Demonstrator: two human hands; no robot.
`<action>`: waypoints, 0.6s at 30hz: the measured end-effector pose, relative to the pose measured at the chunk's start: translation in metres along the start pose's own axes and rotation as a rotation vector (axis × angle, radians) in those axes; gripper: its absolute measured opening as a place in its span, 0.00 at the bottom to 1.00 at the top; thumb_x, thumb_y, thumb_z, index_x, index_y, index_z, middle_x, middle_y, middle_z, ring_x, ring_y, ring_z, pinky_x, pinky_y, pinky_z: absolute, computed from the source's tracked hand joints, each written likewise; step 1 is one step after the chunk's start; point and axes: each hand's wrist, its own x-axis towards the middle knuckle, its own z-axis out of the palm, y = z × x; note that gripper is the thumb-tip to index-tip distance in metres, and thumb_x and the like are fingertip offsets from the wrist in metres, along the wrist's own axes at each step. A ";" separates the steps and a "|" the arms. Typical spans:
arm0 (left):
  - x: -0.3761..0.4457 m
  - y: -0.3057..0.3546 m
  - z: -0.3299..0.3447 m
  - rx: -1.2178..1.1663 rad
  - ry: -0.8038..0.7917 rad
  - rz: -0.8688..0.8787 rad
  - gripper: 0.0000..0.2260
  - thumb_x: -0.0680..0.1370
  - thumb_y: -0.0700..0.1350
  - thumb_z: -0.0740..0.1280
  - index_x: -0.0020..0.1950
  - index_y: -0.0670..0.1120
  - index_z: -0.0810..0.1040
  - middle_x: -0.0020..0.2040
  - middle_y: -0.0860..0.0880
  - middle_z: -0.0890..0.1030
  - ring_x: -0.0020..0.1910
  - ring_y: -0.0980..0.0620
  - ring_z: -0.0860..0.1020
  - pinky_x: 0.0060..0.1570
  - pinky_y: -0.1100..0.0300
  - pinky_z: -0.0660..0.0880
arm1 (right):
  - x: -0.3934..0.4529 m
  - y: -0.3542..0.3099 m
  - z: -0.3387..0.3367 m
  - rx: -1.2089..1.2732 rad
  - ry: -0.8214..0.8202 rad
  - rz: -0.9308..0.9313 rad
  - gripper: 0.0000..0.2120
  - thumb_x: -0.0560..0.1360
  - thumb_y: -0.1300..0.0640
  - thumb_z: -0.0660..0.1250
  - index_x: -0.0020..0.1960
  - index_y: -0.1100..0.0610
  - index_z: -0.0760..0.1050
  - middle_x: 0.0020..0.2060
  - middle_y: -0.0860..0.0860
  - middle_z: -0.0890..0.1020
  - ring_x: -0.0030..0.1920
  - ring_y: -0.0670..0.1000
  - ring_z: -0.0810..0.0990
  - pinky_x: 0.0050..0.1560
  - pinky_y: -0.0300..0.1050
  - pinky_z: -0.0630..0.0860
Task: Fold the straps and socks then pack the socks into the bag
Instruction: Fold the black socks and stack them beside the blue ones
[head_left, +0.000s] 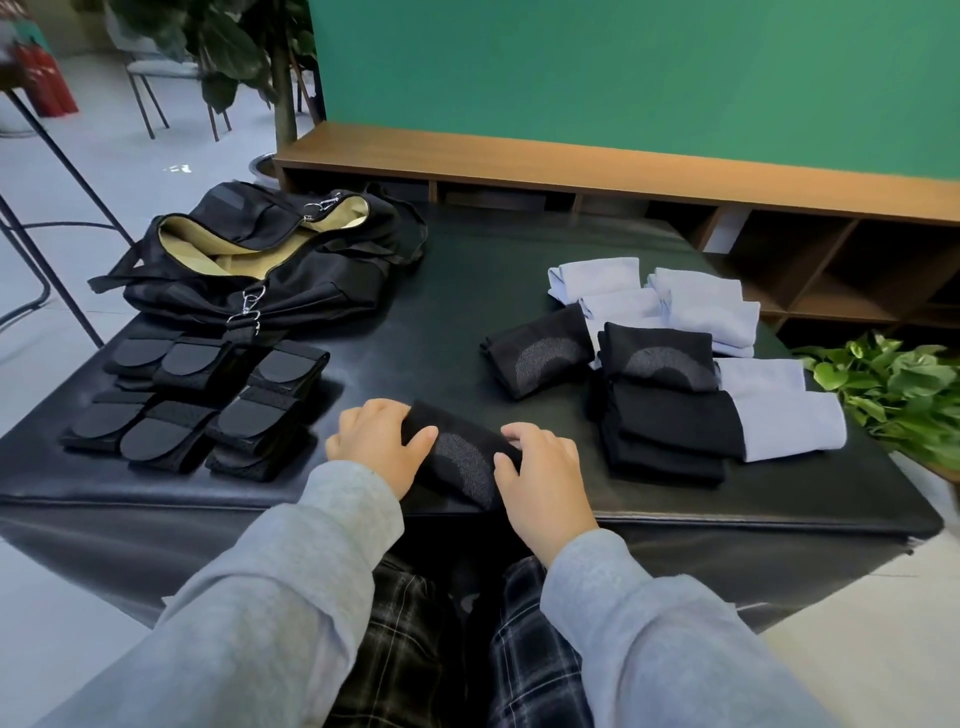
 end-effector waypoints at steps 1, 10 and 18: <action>-0.004 0.003 -0.001 -0.013 0.001 0.006 0.11 0.78 0.55 0.60 0.55 0.51 0.75 0.60 0.53 0.72 0.63 0.49 0.64 0.59 0.54 0.61 | -0.002 0.000 -0.003 -0.021 -0.017 0.002 0.17 0.80 0.54 0.58 0.69 0.52 0.66 0.61 0.48 0.73 0.65 0.49 0.62 0.64 0.41 0.62; -0.037 0.022 -0.003 -0.399 -0.057 -0.019 0.04 0.77 0.53 0.64 0.47 0.58 0.69 0.49 0.54 0.77 0.57 0.48 0.70 0.49 0.58 0.66 | -0.018 0.008 -0.034 0.064 0.001 0.076 0.12 0.80 0.57 0.58 0.63 0.53 0.71 0.59 0.50 0.70 0.54 0.47 0.71 0.54 0.34 0.64; -0.044 0.065 -0.015 -0.510 -0.031 0.134 0.12 0.75 0.50 0.67 0.41 0.55 0.63 0.44 0.57 0.73 0.47 0.51 0.72 0.39 0.63 0.67 | -0.014 0.021 -0.070 0.285 0.203 0.054 0.09 0.80 0.60 0.57 0.56 0.51 0.71 0.54 0.47 0.73 0.51 0.44 0.70 0.50 0.32 0.61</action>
